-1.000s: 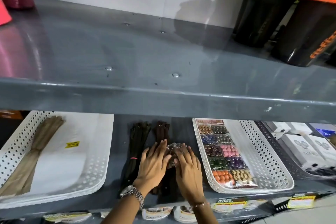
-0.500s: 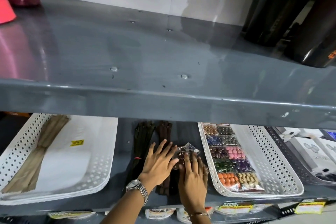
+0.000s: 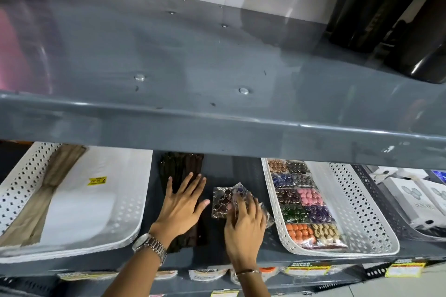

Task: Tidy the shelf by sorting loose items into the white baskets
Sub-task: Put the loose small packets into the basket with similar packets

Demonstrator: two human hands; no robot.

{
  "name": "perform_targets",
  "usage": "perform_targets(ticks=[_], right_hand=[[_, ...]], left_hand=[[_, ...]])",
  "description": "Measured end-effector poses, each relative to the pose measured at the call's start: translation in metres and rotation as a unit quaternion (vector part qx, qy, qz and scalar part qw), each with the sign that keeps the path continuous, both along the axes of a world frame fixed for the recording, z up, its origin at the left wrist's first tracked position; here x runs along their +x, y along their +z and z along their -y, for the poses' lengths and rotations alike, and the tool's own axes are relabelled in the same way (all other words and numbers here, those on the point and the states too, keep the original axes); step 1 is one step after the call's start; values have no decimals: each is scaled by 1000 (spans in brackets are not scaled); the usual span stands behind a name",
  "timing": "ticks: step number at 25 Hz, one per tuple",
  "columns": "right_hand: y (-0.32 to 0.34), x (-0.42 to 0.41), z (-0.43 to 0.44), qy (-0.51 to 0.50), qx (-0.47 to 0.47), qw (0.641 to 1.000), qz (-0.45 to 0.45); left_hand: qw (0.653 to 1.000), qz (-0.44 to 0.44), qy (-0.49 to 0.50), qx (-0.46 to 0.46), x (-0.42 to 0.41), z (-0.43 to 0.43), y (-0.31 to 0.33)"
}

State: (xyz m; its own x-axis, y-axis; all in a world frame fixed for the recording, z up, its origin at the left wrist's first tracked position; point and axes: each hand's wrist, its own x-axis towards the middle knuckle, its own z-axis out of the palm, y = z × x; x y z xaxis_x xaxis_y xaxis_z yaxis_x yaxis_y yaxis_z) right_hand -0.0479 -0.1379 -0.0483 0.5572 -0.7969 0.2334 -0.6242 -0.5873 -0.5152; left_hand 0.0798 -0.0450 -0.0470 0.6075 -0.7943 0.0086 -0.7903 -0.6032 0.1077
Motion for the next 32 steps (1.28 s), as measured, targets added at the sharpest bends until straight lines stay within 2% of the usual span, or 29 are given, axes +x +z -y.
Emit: perform_targets(ticks=[2, 3, 6, 8, 12, 15, 19, 21, 23, 26, 29, 30, 32], right_hand=[[14, 9, 20, 15, -1, 999, 42], [20, 14, 30, 57, 17, 998, 18], [27, 33, 50, 183, 37, 970, -153], [29, 42, 56, 207, 61, 957, -196], [48, 45, 64, 226, 178, 947, -142], [88, 21, 86, 235, 292, 926, -45], [128, -66, 152, 151, 353, 918, 94], [115, -102, 179, 90, 401, 910, 54], [90, -116, 189, 68, 437, 895, -51], [60, -108, 181, 97, 417, 887, -173], [58, -102, 178, 53, 332, 917, -217], [62, -103, 176, 34, 288, 934, -209], [73, -93, 162, 18, 221, 970, -97]], left_hand=[[997, -11, 65, -32, -14, 0, 2], [993, -25, 98, -57, -20, 0, 2], [987, -64, 120, -88, -27, -2, -12], [986, -56, 109, -109, -24, -3, -19], [991, -43, 90, -83, -26, -8, -16], [991, -48, 92, -81, -26, -9, -16], [992, -49, 90, -76, -27, -8, -16], [992, -51, 88, -74, -26, -8, -16], [992, -49, 85, -73, -25, -6, -18], [992, -43, 85, -84, -23, -4, -19], [992, -48, 84, -81, -25, -6, -8], [992, -45, 88, -72, -29, -8, -4], [991, -50, 107, -58, -38, -12, 3]])
